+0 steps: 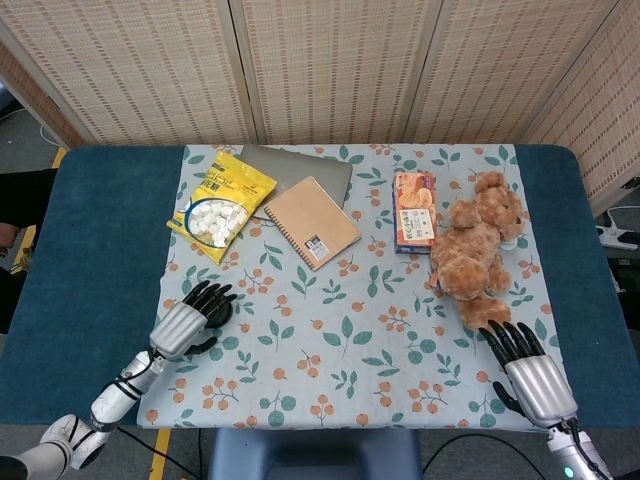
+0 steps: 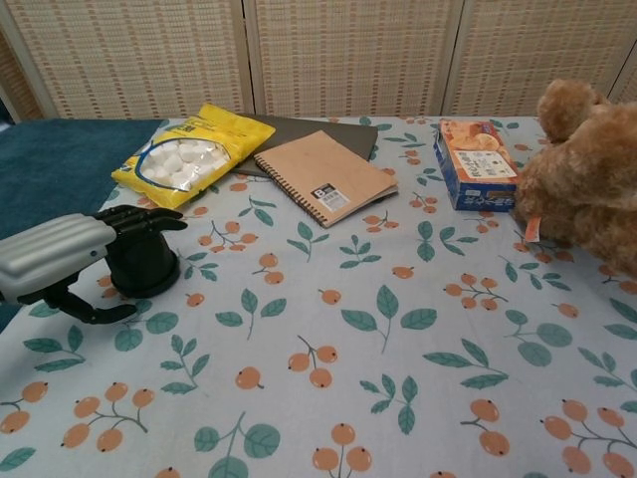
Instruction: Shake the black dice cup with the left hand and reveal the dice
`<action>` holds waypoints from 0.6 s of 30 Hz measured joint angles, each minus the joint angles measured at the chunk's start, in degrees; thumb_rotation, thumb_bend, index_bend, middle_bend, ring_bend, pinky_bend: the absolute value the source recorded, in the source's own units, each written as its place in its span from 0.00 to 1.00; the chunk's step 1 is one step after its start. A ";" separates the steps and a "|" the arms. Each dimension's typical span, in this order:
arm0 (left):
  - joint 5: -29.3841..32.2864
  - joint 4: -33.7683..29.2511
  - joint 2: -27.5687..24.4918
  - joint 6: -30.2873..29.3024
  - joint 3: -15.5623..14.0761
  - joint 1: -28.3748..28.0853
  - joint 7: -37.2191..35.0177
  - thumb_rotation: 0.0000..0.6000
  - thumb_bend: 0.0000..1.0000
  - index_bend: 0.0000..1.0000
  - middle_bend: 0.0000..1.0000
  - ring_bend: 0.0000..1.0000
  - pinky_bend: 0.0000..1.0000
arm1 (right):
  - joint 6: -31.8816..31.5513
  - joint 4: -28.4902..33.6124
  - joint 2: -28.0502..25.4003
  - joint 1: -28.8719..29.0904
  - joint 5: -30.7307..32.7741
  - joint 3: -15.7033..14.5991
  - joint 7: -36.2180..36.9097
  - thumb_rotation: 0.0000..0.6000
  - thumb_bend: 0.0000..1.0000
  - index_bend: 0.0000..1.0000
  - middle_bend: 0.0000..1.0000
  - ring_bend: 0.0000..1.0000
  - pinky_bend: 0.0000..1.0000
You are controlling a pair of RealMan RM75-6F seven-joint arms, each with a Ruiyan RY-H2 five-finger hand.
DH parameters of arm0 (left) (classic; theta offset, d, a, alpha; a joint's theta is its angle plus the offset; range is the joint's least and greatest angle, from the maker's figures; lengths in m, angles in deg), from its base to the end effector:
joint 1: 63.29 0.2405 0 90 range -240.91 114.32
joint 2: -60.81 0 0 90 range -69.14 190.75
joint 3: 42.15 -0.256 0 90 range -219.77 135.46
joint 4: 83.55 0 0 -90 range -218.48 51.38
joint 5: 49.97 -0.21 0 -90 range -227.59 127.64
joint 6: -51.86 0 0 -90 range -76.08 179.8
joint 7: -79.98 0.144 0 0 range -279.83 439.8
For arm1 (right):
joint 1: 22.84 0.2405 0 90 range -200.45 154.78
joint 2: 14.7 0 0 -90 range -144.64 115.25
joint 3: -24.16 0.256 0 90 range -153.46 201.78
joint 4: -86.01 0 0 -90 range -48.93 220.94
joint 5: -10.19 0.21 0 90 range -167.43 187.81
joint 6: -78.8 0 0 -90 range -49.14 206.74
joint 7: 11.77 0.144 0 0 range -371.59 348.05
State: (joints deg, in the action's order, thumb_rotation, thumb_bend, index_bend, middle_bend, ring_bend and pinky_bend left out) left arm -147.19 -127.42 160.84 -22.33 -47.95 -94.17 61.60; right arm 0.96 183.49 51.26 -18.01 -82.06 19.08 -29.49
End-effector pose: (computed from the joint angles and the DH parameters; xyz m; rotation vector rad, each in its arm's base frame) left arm -0.2678 0.2977 -0.0285 -1.9980 -0.7741 -1.0806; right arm -0.2906 -0.1441 0.1023 1.7147 -0.8696 0.6740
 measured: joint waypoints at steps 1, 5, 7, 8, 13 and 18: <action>0.20 -1.50 -0.69 -0.01 0.23 -0.11 -0.26 1.00 0.31 0.00 0.00 0.00 0.02 | 0.05 0.01 0.00 0.01 0.00 -0.01 -0.10 1.00 0.27 0.00 0.00 0.00 0.00; 2.05 -6.40 -3.39 0.80 2.07 -0.86 -1.70 1.00 0.31 0.00 0.00 0.00 0.02 | 0.11 0.04 0.03 -0.01 0.00 0.01 -0.17 1.00 0.27 0.00 0.00 0.00 0.00; 2.76 -7.34 -4.02 1.98 2.55 -1.23 -2.12 1.00 0.31 0.00 0.00 0.00 0.03 | 0.02 0.09 -0.01 -0.05 -0.08 0.01 -0.10 1.00 0.27 0.00 0.00 0.00 0.00; 3.24 -7.97 -4.43 2.97 2.79 -1.48 -2.33 1.00 0.31 0.00 0.00 0.00 0.03 | -0.07 0.11 -0.03 -0.08 -0.14 0.01 -0.07 1.00 0.27 0.00 0.00 0.00 0.00; 4.92 -10.45 -6.22 6.89 3.23 -2.30 -2.88 1.00 0.31 0.03 0.07 0.04 0.07 | -0.33 0.16 -0.30 -0.19 -0.88 -0.28 0.46 1.00 0.27 0.00 0.00 0.00 0.00; 5.67 -11.61 -6.98 8.12 3.45 -2.58 -2.01 1.00 0.31 0.20 0.18 0.18 0.08 | -0.27 0.09 -0.40 -0.18 -1.12 -0.35 0.61 1.00 0.27 0.00 0.00 0.00 0.00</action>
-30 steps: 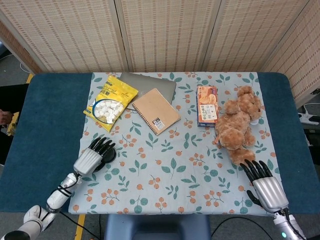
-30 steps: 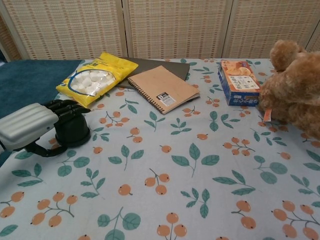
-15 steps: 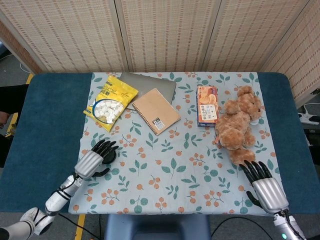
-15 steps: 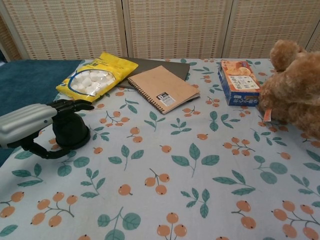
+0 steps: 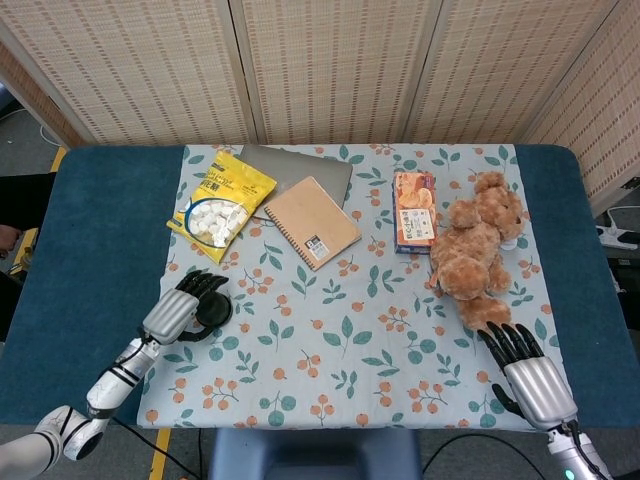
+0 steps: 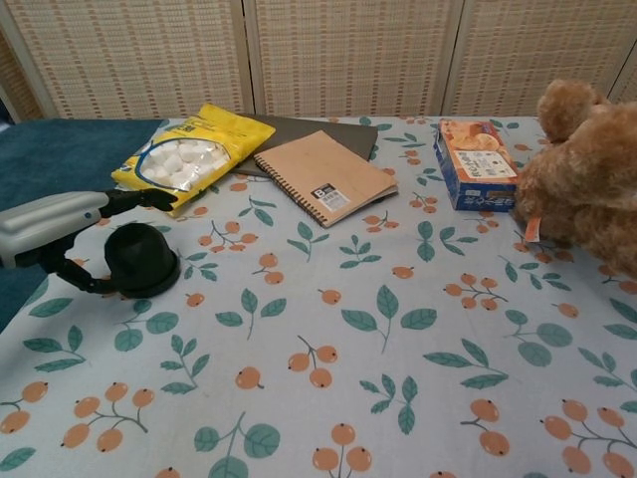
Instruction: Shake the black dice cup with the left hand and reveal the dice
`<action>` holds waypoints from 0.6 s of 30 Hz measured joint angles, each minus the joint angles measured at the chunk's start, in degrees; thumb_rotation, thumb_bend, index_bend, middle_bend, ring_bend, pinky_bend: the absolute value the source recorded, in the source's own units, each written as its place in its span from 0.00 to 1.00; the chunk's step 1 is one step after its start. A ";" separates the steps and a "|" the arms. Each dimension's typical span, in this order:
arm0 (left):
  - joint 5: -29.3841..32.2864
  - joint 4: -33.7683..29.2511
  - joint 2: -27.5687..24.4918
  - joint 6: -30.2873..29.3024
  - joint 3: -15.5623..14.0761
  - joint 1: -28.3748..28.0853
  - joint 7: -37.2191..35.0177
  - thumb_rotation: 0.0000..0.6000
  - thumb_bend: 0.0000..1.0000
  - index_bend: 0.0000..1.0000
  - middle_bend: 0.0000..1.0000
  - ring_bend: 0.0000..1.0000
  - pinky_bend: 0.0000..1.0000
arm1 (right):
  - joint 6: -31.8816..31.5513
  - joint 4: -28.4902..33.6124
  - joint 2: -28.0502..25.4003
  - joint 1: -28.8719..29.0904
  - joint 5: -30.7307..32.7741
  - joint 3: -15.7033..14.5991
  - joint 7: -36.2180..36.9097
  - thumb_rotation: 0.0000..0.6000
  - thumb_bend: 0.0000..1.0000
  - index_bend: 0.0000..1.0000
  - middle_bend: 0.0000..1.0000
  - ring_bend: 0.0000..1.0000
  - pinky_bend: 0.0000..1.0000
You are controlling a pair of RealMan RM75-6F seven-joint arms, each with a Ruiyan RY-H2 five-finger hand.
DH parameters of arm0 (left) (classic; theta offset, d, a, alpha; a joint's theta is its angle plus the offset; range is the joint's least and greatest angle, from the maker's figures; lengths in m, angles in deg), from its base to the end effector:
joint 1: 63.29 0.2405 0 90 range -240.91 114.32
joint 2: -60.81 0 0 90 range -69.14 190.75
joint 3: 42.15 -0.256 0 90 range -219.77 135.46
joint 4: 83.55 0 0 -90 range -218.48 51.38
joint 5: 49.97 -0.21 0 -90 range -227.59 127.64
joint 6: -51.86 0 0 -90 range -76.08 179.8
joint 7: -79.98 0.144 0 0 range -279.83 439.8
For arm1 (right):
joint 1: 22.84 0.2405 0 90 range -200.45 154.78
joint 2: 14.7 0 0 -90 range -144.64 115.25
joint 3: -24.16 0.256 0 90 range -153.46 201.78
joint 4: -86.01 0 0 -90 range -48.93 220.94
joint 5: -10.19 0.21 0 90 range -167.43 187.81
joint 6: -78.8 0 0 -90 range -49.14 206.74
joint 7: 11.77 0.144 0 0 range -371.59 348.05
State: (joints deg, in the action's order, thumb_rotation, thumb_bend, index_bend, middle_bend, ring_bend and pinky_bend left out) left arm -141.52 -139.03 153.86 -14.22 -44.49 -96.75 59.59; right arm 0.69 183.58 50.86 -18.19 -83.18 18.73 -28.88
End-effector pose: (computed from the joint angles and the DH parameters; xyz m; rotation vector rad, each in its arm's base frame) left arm -0.2599 0.3185 -0.0091 -1.9142 -0.9811 -1.0640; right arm -0.2892 -0.1416 0.1035 1.7252 -0.8681 0.6849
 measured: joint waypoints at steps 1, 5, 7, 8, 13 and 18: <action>0.00 -0.16 -0.10 0.02 0.01 -0.01 0.40 1.00 0.32 0.21 0.19 0.19 0.08 | 0.01 0.00 0.05 0.00 0.05 0.04 -0.05 1.00 0.27 0.00 0.00 0.00 0.00; 0.24 -1.69 -0.89 0.83 0.04 -0.13 1.29 1.00 0.33 0.25 0.25 0.23 0.11 | 0.03 0.04 0.04 -0.04 0.08 0.07 -0.09 1.00 0.27 0.00 0.00 0.00 0.00; 0.47 -2.09 -1.23 1.58 0.04 -0.24 1.64 1.00 0.34 0.29 0.29 0.26 0.12 | -0.09 0.07 -0.03 -0.09 0.04 0.08 -0.04 1.00 0.27 0.00 0.00 0.00 0.00; 0.66 -2.29 -1.38 1.99 0.05 -0.29 2.01 1.00 0.34 0.33 0.32 0.28 0.13 | -0.12 0.08 -0.04 -0.11 0.00 0.09 -0.01 1.00 0.27 0.00 0.00 0.00 0.00; 0.98 -2.58 -1.52 2.47 0.12 -0.30 2.63 1.00 0.39 0.51 0.45 0.37 0.18 | -0.02 0.02 0.04 -0.14 -0.04 0.08 -0.16 1.00 0.27 0.00 0.00 0.00 0.00; 0.42 -2.45 -1.23 0.83 0.35 -0.12 2.41 1.00 0.49 0.60 0.55 0.45 0.25 | 0.30 0.05 0.15 -0.07 0.09 0.08 -0.44 1.00 0.27 0.00 0.00 0.00 0.00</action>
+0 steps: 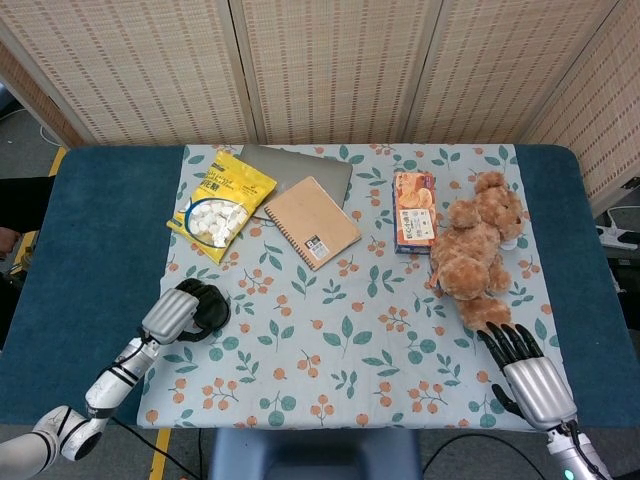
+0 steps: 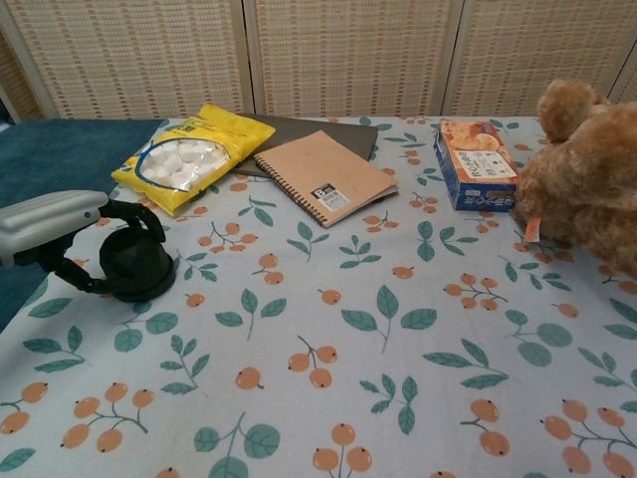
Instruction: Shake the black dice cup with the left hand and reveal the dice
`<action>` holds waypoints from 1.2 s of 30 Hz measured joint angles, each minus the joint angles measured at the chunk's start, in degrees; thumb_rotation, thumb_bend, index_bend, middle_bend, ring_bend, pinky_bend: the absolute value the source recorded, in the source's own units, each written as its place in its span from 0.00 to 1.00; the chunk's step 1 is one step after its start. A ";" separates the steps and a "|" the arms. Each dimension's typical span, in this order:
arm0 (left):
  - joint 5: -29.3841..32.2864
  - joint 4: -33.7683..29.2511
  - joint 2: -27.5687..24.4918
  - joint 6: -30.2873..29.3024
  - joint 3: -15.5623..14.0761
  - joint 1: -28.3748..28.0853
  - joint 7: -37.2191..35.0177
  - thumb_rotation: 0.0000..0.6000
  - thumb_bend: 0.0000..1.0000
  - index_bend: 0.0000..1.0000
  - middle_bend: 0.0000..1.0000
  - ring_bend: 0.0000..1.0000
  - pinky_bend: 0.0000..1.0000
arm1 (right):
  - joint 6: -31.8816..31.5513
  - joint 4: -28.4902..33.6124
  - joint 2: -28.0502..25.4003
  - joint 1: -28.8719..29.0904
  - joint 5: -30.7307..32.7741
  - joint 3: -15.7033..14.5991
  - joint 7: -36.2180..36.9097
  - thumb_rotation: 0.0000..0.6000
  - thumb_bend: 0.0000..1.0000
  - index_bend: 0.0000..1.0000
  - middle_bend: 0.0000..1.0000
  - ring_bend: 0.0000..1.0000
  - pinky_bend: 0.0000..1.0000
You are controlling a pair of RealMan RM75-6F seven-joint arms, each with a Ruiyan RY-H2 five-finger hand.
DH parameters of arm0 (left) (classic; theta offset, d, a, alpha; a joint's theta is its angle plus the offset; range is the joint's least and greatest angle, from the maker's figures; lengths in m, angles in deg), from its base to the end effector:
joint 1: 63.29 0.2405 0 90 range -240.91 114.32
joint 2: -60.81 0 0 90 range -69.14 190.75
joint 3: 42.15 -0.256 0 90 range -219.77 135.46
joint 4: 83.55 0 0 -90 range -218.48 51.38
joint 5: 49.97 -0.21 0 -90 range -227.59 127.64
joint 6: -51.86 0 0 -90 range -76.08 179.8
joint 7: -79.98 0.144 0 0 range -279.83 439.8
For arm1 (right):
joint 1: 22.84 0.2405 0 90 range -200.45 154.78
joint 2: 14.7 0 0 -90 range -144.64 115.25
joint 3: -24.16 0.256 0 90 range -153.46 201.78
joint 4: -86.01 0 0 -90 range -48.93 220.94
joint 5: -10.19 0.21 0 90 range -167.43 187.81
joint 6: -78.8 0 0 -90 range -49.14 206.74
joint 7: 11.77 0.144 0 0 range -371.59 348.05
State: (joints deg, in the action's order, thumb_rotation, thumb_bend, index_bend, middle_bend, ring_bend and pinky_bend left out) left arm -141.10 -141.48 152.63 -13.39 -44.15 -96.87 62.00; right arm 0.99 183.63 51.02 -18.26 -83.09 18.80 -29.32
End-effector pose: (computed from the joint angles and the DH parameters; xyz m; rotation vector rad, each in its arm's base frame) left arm -0.2568 0.3177 -0.0068 -1.9233 -0.9665 -1.0445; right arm -0.2892 -0.1413 0.1021 1.7284 -0.8679 0.6788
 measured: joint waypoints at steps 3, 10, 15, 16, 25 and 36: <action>-0.12 0.37 0.37 -1.12 0.35 0.29 0.32 1.00 0.57 0.63 0.58 0.48 0.29 | 0.03 0.05 0.00 -0.01 0.00 0.00 -0.07 1.00 0.27 0.00 0.00 0.00 0.00; -0.37 0.22 0.43 -2.33 0.76 0.55 0.11 1.00 0.77 0.67 0.63 0.54 0.35 | -0.03 0.06 0.03 -0.06 0.12 0.09 -0.10 1.00 0.27 0.00 0.00 0.00 0.00; -0.54 -0.41 0.08 -5.46 1.87 0.86 -0.51 1.00 0.83 0.66 0.64 0.55 0.37 | -0.08 0.09 -0.03 -0.07 0.07 0.11 0.01 1.00 0.27 0.00 0.00 0.00 0.00; -0.46 -0.79 -0.26 -6.43 2.38 0.95 -0.84 1.00 0.83 0.66 0.64 0.55 0.38 | -0.05 0.08 -0.03 -0.08 0.05 0.10 0.01 1.00 0.27 0.00 0.00 0.00 0.00; 2.96 -2.03 -4.03 -5.55 4.94 1.57 -2.49 1.00 0.82 0.65 0.63 0.55 0.37 | -0.17 0.18 -0.11 -0.17 -0.46 -0.15 -0.01 1.00 0.27 0.00 0.00 0.00 0.00; 4.92 7.93 -1.01 0.72 2.84 2.47 -2.13 1.00 0.66 0.48 0.37 0.29 0.20 | -0.50 0.12 -0.12 -0.32 -1.34 -0.44 0.14 1.00 0.27 0.00 0.00 0.00 0.00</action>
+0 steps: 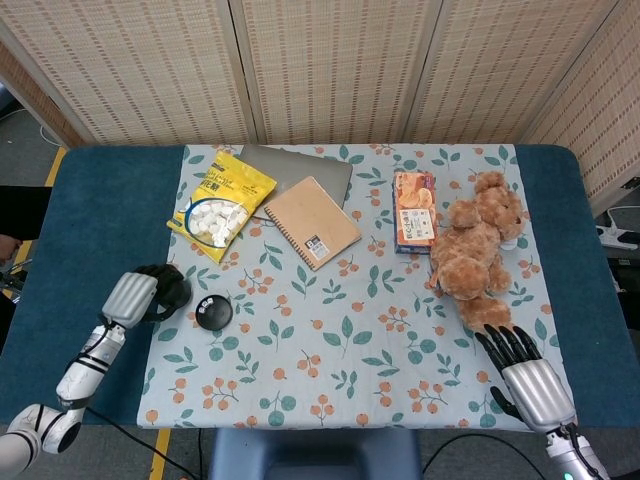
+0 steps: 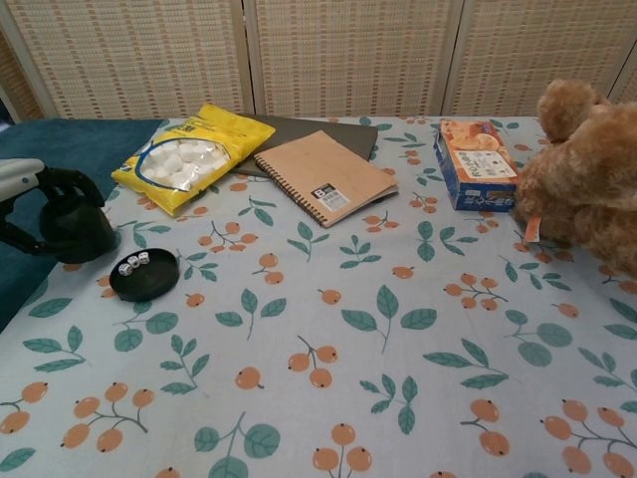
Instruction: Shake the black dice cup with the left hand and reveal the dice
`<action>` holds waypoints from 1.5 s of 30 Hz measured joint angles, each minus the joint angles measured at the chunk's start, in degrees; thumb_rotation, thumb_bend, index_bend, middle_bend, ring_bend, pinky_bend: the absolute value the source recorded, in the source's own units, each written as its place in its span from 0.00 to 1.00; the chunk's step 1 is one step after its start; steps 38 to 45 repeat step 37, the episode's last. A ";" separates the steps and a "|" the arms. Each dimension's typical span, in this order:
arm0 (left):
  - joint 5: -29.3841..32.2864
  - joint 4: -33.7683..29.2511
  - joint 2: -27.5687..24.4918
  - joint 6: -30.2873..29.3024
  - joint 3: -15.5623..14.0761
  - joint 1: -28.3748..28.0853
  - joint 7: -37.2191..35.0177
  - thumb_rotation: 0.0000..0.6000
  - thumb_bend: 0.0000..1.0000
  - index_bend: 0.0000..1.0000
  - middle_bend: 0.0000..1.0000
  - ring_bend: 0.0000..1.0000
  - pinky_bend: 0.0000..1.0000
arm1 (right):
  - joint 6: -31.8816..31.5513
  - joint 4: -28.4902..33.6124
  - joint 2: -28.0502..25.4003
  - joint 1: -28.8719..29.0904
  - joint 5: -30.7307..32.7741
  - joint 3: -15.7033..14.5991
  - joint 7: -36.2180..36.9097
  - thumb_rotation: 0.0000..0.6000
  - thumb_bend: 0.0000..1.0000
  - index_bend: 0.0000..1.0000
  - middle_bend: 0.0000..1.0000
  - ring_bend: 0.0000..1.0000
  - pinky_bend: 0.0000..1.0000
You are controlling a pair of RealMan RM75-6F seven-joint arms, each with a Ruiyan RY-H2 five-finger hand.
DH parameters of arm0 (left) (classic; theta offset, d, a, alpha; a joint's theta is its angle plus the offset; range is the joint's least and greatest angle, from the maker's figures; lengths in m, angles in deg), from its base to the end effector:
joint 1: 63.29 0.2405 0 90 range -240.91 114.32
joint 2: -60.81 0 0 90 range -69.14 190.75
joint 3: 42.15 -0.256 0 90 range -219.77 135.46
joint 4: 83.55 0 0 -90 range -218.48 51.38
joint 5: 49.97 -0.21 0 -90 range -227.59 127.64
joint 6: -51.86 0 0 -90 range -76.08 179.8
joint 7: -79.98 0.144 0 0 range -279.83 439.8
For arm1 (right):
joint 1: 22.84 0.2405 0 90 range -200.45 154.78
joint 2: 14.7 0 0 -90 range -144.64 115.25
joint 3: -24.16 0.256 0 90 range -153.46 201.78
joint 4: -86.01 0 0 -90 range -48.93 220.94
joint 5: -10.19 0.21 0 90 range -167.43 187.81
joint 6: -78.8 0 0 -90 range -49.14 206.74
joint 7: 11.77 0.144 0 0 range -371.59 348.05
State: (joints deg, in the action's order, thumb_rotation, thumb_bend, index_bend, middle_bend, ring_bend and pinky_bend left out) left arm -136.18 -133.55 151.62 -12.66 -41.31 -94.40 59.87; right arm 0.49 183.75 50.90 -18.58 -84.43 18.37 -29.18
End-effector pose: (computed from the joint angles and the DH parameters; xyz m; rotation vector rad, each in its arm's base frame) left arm -0.3035 0.3381 0.0335 -1.7323 -0.9477 -0.9576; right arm -0.2867 -0.1378 0.1020 1.7403 -0.8614 0.6914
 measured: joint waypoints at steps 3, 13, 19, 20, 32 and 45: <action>0.55 0.76 0.57 0.66 -0.08 0.37 0.33 1.00 0.61 0.38 0.22 0.16 0.16 | -0.22 -0.09 -0.14 0.00 -0.60 -0.16 0.63 1.00 0.27 0.00 0.00 0.00 0.00; 2.32 -2.29 -0.81 2.83 0.53 1.01 0.23 1.00 0.42 0.00 0.00 0.00 0.10 | -2.01 -0.94 -0.26 -0.45 -2.72 -0.50 2.24 1.00 0.27 0.00 0.00 0.00 0.00; 1.64 -7.64 -3.83 -0.23 0.82 1.99 0.71 1.00 0.41 0.00 0.00 0.00 0.10 | -3.03 -0.96 -0.46 -0.83 -3.53 -0.68 2.81 1.00 0.27 0.00 0.00 0.00 0.00; 1.16 -9.29 -4.79 -1.35 0.69 2.36 0.91 1.00 0.41 0.00 0.00 0.00 0.09 | -3.24 -0.94 -0.55 -0.91 -3.70 -0.73 2.99 1.00 0.27 0.00 0.00 0.00 0.00; -5.11 -34.74 -22.62 -14.22 -11.84 15.68 11.96 1.00 0.39 0.00 0.00 0.00 0.03 | -7.58 -0.86 -2.89 -2.21 -4.20 -0.15 7.34 1.00 0.27 0.00 0.00 0.00 0.00; -7.30 -39.62 -25.50 -21.58 -13.50 21.14 19.96 1.00 0.39 0.00 0.00 0.00 0.02 | -7.55 -1.03 -4.15 -2.18 -5.45 -0.78 10.86 1.00 0.27 0.00 0.00 0.00 0.00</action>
